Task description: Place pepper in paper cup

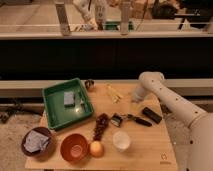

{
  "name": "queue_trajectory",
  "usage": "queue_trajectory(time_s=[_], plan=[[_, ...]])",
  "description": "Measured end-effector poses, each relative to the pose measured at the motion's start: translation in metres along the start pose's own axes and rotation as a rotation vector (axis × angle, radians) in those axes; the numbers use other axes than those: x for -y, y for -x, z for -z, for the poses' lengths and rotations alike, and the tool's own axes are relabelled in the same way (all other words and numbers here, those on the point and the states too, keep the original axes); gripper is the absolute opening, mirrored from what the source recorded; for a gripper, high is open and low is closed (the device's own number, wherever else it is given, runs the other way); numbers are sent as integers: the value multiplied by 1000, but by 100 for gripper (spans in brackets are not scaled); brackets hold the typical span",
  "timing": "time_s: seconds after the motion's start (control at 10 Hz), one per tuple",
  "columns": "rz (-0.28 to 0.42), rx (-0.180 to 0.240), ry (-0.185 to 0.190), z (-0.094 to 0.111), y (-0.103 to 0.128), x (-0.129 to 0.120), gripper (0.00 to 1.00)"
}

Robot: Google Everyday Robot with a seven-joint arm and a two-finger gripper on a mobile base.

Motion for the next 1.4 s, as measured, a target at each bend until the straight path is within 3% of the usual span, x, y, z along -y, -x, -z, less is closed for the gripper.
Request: queue_trajectory(time_s=[1.4], plan=[[18, 41, 14, -17, 5, 6, 80]])
